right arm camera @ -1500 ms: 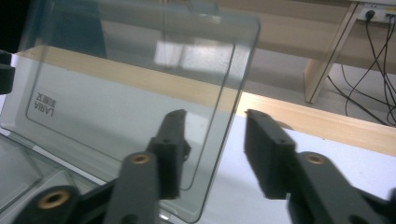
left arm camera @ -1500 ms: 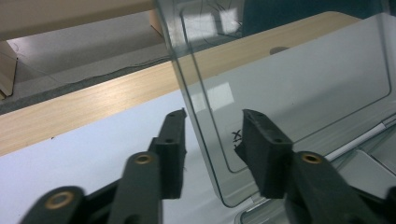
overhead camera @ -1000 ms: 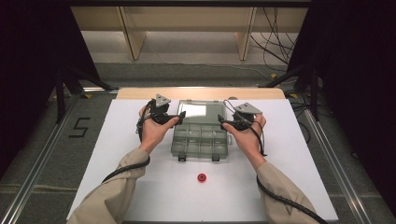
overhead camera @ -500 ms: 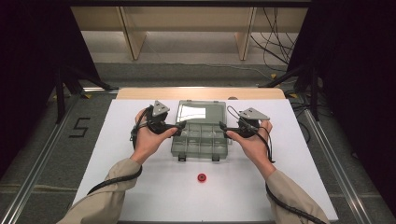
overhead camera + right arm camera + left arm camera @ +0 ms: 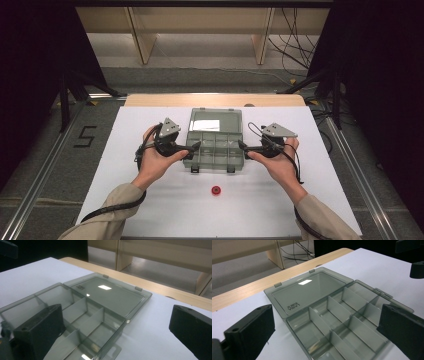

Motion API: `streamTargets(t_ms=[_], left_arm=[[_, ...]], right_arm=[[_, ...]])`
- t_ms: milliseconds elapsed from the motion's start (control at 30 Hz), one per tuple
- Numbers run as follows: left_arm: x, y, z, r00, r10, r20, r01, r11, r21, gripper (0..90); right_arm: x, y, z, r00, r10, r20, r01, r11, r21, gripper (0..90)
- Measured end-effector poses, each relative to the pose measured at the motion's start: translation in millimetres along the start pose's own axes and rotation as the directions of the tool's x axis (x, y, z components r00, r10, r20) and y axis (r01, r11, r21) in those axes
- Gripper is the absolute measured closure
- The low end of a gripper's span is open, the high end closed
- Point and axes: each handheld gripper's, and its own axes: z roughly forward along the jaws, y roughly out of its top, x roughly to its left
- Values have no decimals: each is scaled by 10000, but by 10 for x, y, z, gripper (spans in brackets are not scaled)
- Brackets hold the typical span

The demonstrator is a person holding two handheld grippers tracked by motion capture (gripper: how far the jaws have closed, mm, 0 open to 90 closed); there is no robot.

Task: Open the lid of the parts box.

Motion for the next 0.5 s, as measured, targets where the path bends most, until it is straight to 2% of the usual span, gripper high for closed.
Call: streamTargets(t_ms=[100, 133, 200, 233, 433, 467, 500], left_arm=[[-39, -40, -57, 9999, 95, 99, -95, 9999, 32, 0], [-57, -57, -75, 9998, 113, 150, -114, 9999, 56, 0], [-90, -94, -111, 9992, 240, 313, -244, 9996, 146, 0], [-109, -114, -129, 9989, 303, 344, -310, 9993, 197, 0], [-188, -214, -240, 9962, 596, 641, -615, 9977, 277, 0], [-207, -229, -256, 9965, 549, 623, -566, 9981, 263, 0], [-217, -242, -271, 9960, 580, 684, -597, 9980, 229, 0]], right_arm=[[43, -29, -70, 9998, -166, -132, 165, 9998, -87, 1], [58, -34, -103, 9996, -168, -223, 170, 9998, 89, 2], [76, -50, -140, 9988, -365, -337, 364, 9993, -35, 2], [102, -57, -159, 9986, -199, -486, 196, 9998, -51, 2], [166, -113, -319, 9969, -348, -708, 347, 9994, -25, 2], [172, -121, -343, 9970, -354, -688, 358, 9994, 37, 2], [182, -138, -350, 9964, -297, -797, 287, 9995, -139, 2]])
